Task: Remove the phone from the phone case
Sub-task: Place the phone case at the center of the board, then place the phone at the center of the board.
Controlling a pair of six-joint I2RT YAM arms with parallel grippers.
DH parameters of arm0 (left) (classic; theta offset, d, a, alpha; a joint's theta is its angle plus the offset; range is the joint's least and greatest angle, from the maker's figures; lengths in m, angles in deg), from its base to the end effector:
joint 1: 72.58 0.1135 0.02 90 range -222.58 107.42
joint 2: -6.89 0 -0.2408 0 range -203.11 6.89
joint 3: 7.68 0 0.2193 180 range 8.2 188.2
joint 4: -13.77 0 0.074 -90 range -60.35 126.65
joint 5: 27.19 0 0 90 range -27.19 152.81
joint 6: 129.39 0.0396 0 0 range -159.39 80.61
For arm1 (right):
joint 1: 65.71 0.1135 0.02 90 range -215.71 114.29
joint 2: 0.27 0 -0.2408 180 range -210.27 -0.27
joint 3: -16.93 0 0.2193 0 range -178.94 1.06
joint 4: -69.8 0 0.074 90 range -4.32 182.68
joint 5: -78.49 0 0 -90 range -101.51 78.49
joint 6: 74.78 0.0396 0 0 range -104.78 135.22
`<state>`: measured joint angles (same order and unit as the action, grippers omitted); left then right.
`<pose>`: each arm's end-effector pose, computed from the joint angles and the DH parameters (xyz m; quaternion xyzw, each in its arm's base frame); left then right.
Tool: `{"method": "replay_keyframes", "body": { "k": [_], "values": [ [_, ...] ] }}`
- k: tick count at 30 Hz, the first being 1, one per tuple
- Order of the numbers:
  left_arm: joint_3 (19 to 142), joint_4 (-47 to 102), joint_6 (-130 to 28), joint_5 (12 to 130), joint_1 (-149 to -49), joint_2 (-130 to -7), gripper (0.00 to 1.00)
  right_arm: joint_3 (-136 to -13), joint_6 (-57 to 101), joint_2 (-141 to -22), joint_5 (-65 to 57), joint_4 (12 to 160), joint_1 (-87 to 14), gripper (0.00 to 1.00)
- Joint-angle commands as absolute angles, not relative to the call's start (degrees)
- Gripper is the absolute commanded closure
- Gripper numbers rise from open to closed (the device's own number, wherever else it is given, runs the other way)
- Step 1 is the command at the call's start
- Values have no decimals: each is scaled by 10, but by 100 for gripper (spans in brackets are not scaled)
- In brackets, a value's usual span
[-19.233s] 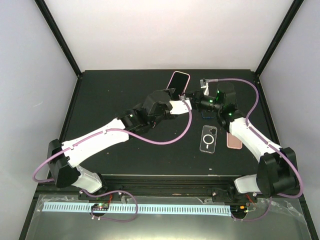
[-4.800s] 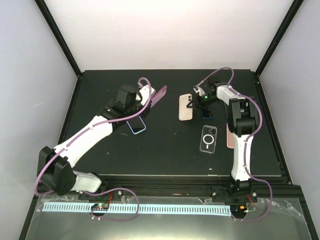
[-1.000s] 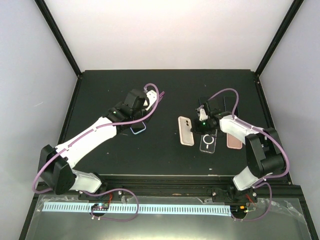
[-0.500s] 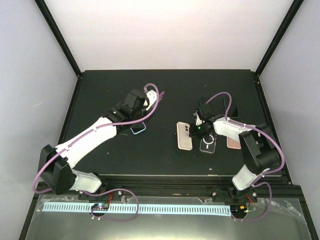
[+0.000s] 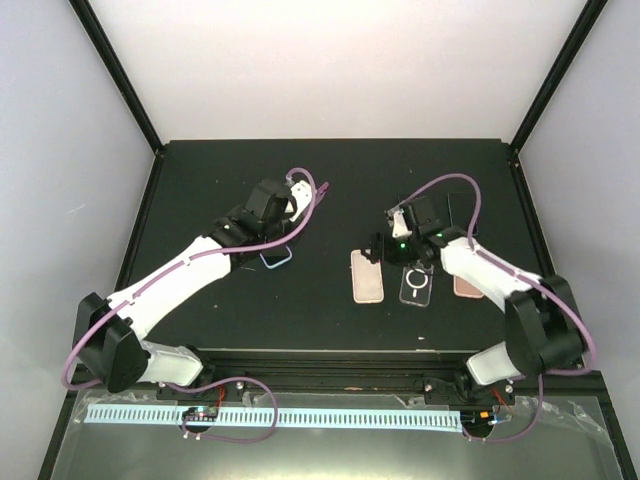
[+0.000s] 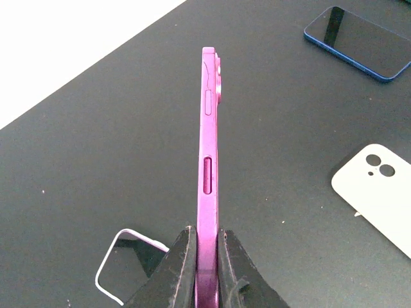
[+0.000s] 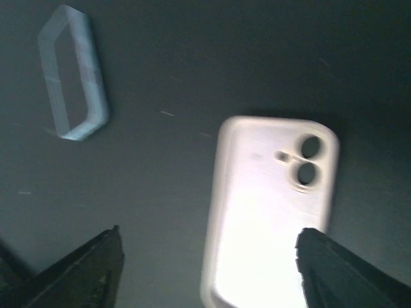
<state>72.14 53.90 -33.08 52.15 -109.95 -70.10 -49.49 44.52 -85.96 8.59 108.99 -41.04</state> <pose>0.2227 -0.1609 0.2905 0.2937 0.8435 -0.0381 0.4481 0.2370 0.1238 0.1865 -0.0091 0.9487 0.2711 0.1623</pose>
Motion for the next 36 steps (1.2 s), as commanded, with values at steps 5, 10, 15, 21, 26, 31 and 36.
{"method": "replay_keyframes", "body": {
  "k": [5,10,15,21,26,31,36],
  "values": [
    [733,503,-245,463,-1135,-646,98,-569,465,-739,240,1020,-408,13],
    [735,455,-152,357,-1177,-632,99,-611,543,-745,272,999,-409,2],
    [726,388,-46,291,-1213,-620,98,-607,668,-759,323,922,-408,0],
    [702,288,82,234,-1257,-616,98,-653,744,-780,305,905,-407,1],
    [686,215,150,204,-1288,-632,99,-667,805,-798,300,883,-403,1],
    [688,161,190,187,-1313,-659,98,-678,826,-808,290,896,-392,5],
    [680,126,233,179,-1335,-680,99,-678,854,-816,283,900,-392,23]
  ]
}}
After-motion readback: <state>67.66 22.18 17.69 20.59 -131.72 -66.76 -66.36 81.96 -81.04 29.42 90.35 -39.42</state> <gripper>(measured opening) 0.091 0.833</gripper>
